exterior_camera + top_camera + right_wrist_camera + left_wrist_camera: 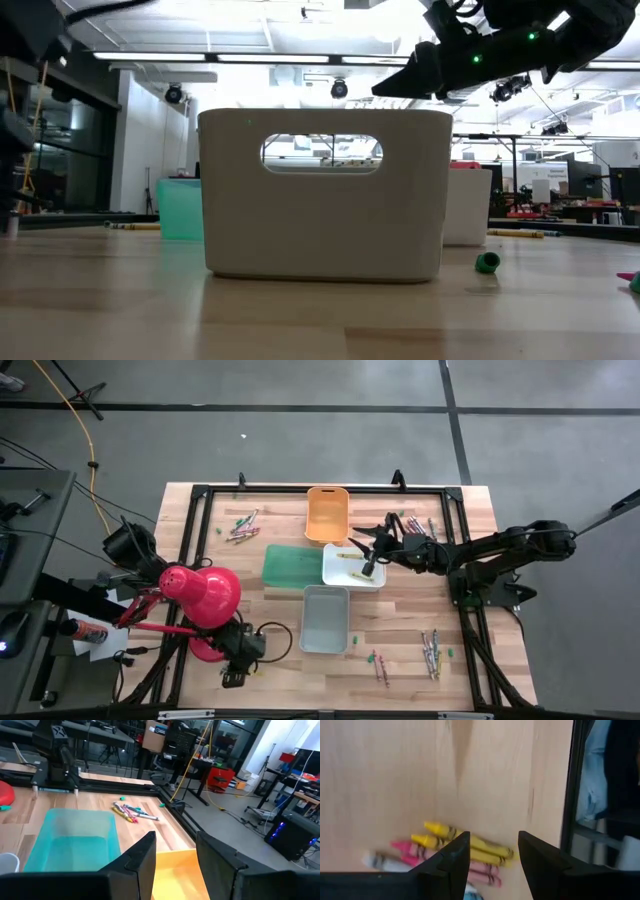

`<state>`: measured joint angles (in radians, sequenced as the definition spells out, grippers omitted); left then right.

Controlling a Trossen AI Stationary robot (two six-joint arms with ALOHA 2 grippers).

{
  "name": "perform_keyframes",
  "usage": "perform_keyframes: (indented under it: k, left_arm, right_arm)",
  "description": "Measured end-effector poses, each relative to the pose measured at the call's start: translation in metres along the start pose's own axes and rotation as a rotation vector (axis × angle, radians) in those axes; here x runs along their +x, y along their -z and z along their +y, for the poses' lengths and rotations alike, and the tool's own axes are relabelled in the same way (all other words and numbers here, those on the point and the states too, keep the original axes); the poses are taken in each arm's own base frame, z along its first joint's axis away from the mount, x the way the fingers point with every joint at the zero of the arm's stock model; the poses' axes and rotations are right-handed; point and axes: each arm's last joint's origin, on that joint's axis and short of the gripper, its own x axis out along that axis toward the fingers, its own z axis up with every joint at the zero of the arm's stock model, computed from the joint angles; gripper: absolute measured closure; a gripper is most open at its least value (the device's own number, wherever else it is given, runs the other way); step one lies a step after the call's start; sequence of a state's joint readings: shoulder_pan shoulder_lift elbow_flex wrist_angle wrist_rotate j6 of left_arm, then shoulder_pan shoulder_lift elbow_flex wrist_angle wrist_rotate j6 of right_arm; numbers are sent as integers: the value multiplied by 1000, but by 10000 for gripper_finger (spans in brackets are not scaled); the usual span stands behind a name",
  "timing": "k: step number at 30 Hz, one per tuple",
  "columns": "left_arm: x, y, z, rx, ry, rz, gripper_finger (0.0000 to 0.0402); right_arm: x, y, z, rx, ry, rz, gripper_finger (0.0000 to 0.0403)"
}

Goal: Sort crayons
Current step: Put the yellow crayon into the white bin

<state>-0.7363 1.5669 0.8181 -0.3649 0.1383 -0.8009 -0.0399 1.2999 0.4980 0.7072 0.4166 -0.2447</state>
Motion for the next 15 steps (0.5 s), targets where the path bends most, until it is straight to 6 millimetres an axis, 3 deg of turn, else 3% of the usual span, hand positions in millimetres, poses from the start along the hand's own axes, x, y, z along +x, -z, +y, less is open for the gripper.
perform_keyframes:
  k: [15]
  left_arm:
    - [3,22,-13,211,-149,-63,248]
  right_arm:
    - [0,1,0,-3,-2,7,268]
